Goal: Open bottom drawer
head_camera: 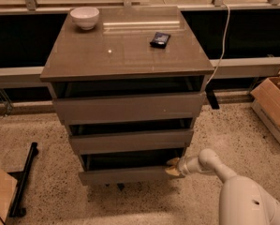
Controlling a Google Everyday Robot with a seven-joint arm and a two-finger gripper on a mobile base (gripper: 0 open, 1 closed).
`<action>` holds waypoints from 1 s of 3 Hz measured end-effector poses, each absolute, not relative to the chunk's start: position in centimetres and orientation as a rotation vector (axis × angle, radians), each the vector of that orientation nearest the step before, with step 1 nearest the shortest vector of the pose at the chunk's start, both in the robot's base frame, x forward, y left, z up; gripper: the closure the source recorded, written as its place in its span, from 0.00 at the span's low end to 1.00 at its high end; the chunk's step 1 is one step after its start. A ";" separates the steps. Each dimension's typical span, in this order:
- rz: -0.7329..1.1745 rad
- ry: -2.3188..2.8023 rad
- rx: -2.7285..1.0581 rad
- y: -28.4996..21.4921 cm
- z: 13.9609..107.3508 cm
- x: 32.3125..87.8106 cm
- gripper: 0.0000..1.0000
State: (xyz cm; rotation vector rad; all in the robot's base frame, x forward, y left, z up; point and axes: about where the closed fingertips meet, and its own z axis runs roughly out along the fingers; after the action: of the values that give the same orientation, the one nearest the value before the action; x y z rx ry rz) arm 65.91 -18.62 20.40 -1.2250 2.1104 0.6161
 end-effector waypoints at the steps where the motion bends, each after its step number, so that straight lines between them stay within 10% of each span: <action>1: 0.592 2.148 -1.254 -18.5 20.4 64.7 0.14; 3: 0.501 2.289 -1.212 -19.8 21.7 58.2 0.00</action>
Offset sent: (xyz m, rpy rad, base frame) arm -0.1153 -0.0031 0.0243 -0.2049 0.0895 -0.0711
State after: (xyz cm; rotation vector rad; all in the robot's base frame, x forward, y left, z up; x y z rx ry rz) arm 58.17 -19.78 21.71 -1.2117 2.2890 0.5009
